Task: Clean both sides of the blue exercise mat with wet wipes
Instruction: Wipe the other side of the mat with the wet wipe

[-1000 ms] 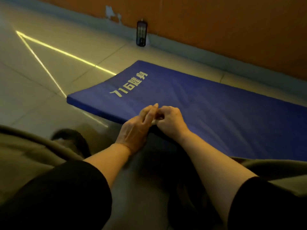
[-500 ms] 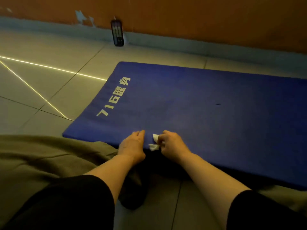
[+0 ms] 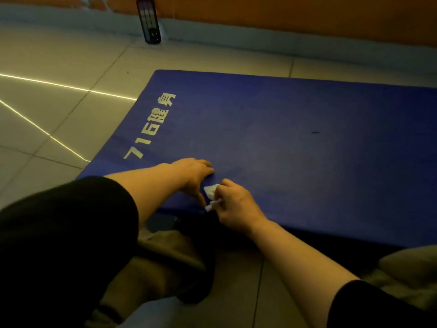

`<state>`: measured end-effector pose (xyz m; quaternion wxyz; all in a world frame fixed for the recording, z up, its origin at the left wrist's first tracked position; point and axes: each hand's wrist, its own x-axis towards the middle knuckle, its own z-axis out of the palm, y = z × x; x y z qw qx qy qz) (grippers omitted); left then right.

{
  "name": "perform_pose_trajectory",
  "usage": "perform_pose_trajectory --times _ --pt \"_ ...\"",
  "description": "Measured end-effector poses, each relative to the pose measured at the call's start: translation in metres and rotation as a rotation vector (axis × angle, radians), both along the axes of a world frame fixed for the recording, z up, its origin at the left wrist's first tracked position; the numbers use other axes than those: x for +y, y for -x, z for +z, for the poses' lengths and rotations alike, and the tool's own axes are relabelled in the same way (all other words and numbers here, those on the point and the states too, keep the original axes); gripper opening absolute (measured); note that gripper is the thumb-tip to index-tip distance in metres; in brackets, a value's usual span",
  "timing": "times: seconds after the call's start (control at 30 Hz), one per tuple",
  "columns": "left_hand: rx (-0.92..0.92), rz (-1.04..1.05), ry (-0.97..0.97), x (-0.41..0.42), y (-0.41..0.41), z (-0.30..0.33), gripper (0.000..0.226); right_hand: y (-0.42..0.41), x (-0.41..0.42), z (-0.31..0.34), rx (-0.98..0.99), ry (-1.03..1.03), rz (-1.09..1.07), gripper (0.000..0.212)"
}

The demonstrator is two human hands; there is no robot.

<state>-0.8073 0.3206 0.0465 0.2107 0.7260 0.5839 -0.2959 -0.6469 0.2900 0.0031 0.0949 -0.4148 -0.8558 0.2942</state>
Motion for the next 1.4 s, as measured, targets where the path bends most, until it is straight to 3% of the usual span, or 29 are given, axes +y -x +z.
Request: perform_pose_trajectory --times 0.2,0.37,0.47,0.57,0.67,0.73,0.87,0.93,1.07,1.17,1.27,1.33,1.4 --pt "0.072 -0.205 0.076 0.019 0.0 -0.017 0.123 -0.059 0.012 -0.023 -0.07 0.015 -0.353 0.012" --pt "0.024 -0.242 0.086 0.023 0.009 -0.024 0.125 0.009 -0.008 -0.02 0.077 -0.11 -0.16 0.024" --pt "0.027 -0.302 0.14 0.03 0.012 -0.019 0.119 -0.006 0.0 -0.022 0.056 -0.138 -0.123 0.027" --pt "0.061 -0.434 0.185 0.044 0.015 -0.011 0.106 -0.045 0.017 -0.036 -0.044 -0.271 -0.427 0.031" --pt "0.066 -0.525 0.185 0.059 0.01 -0.009 0.099 -0.035 0.017 -0.039 0.065 -0.283 -0.608 0.023" --pt "0.048 -0.484 0.185 0.064 0.005 -0.013 0.102 -0.002 0.004 -0.034 0.139 -0.275 -0.456 0.009" --pt "0.031 -0.323 0.214 0.066 0.002 -0.024 0.118 0.013 0.005 -0.036 0.15 -0.178 -0.22 0.009" --pt "0.024 -0.241 0.224 0.071 0.003 -0.028 0.126 -0.015 0.026 -0.045 0.074 -0.203 -0.298 0.009" --pt "0.024 -0.1 0.266 0.081 -0.001 -0.034 0.135 -0.053 0.057 -0.052 0.006 -0.216 -0.671 0.02" --pt "0.004 -0.027 0.261 0.088 -0.007 -0.041 0.136 -0.016 0.044 -0.046 0.066 -0.26 -0.523 0.012" --pt "-0.012 0.01 0.19 0.092 -0.013 -0.05 0.138 0.013 0.032 -0.045 0.127 -0.1 -0.275 0.01" --pt "-0.032 0.037 0.188 0.093 -0.015 -0.054 0.14 0.002 0.046 -0.05 0.098 -0.028 -0.231 0.013" --pt "-0.062 0.067 0.203 0.093 -0.011 -0.055 0.14 -0.02 0.065 -0.058 0.06 -0.082 -0.297 0.013"
